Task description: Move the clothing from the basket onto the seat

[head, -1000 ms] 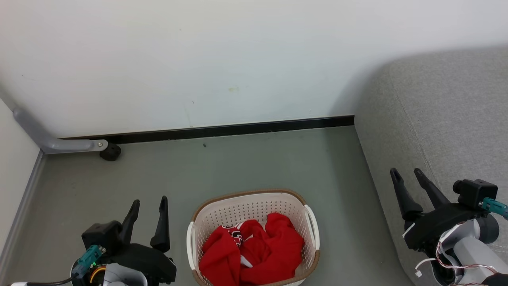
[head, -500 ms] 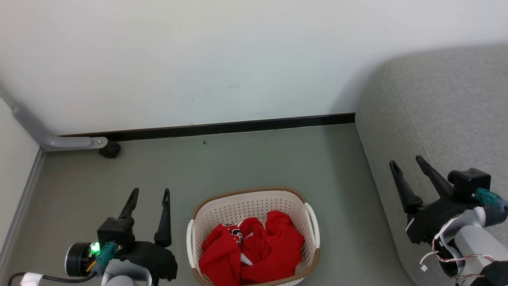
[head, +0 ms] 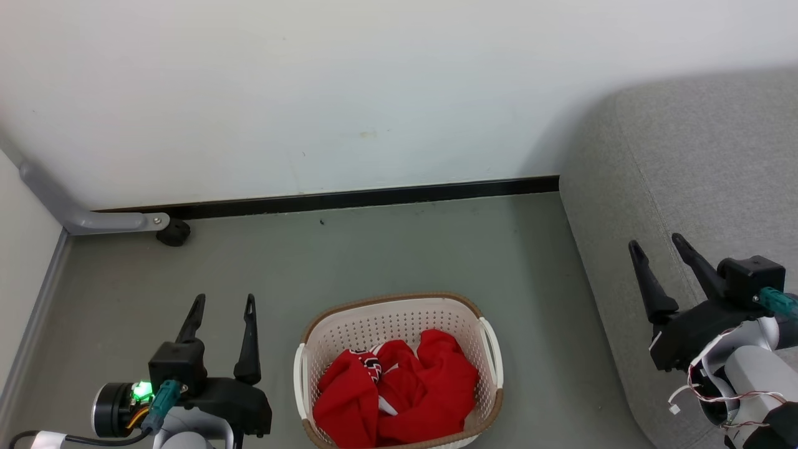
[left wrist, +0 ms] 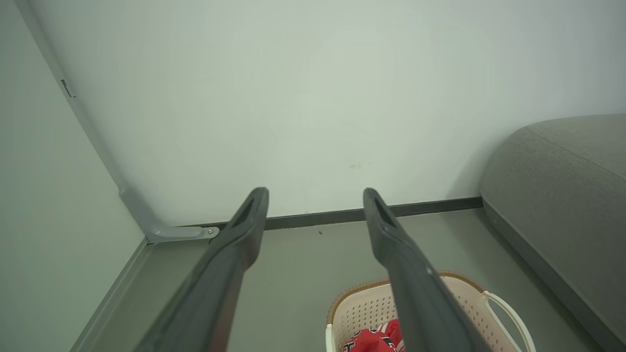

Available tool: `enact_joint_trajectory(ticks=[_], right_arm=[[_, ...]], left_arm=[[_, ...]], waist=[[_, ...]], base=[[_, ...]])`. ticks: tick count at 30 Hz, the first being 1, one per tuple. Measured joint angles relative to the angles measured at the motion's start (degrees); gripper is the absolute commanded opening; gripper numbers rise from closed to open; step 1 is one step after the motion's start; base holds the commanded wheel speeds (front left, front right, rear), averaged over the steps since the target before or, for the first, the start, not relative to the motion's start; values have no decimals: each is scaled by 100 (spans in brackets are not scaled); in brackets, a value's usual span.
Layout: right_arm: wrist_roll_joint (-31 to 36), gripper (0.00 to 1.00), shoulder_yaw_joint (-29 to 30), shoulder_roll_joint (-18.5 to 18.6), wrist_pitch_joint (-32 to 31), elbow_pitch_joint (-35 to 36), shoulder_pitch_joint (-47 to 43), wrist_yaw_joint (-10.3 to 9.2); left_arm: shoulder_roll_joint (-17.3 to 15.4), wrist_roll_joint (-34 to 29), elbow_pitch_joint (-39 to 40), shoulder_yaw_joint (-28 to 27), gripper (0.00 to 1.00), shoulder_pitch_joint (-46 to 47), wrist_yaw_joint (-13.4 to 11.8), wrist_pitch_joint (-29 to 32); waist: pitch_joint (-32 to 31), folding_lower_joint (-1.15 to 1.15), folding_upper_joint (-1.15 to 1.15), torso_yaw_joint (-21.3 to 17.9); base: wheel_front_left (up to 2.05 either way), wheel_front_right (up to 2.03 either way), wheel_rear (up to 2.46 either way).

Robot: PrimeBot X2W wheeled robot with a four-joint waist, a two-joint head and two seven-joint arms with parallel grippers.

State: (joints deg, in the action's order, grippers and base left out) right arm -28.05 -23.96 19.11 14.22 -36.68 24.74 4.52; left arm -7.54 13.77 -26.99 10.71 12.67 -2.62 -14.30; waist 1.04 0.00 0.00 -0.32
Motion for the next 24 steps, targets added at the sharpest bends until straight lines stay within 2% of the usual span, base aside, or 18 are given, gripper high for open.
enact_joint_trajectory(ticks=[4,14,24], right_arm=[[1,100,154,4,1,-24,0,-151],[38,100,193,5,1,51,-2,-156],[158,100,297,19,4,519,-4,-158]], left_arm=[[49,0,-62,-165,100,-1,-101,0],[102,-51,-154,-223,100,-30,-88,0],[253,-94,-24,-171,100,-151,13,0]], waist=[[-1,0,0,1],[8,0,0,-18],[311,0,0,-61]], base=[[0,0,0],[0,0,0],[0,0,0]])
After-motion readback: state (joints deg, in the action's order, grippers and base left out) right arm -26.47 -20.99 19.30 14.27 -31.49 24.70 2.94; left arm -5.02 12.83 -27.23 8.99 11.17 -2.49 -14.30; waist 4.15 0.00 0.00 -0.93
